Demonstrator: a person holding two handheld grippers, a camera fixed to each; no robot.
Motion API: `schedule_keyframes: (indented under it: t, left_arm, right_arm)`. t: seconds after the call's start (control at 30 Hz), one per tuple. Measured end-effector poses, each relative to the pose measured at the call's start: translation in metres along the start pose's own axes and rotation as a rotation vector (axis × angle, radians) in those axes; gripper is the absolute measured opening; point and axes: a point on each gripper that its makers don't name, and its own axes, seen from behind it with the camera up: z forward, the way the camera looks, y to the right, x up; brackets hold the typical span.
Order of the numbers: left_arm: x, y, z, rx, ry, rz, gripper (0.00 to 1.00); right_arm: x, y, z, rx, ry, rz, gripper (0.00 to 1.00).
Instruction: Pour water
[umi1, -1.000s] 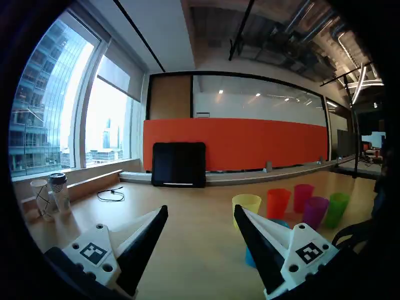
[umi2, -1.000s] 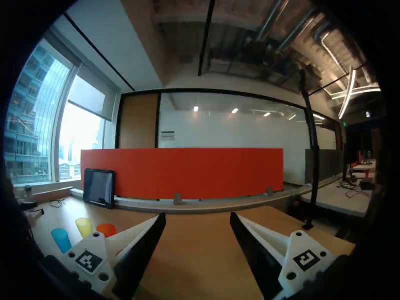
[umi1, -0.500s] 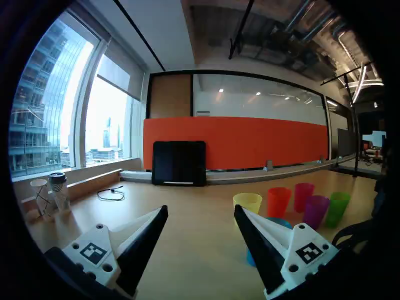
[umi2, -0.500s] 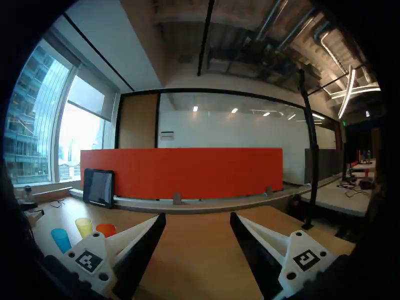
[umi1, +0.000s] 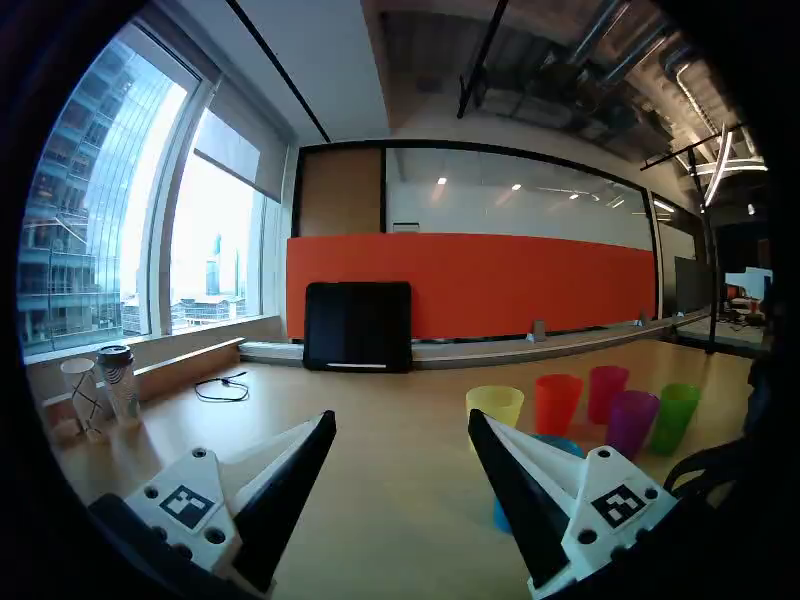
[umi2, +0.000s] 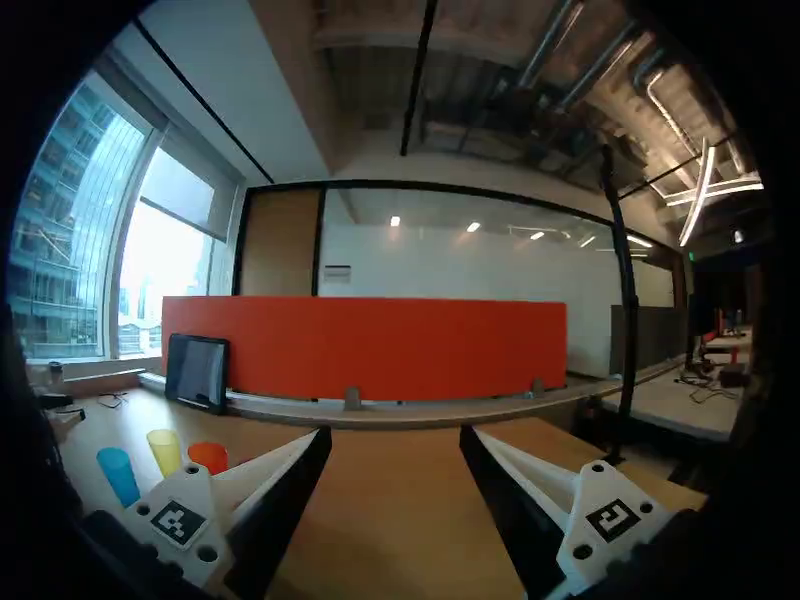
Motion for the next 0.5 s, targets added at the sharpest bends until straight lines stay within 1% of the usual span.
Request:
schedule_keyframes:
  t: [0.2, 0.5]
  left_arm:
    - [0.0, -0.001, 0.0, 0.0, 0.0, 0.0, 0.99]
    - [0.0, 0.001, 0.0, 0.0, 0.0, 0.0, 0.99]
  right_arm:
    - [-0.013, -0.002, 0.006, 0.009, -0.004, -0.012, 0.99]
    - [-0.032, 0.003, 0.013, 0.007, 0.0, 0.032, 0.99]
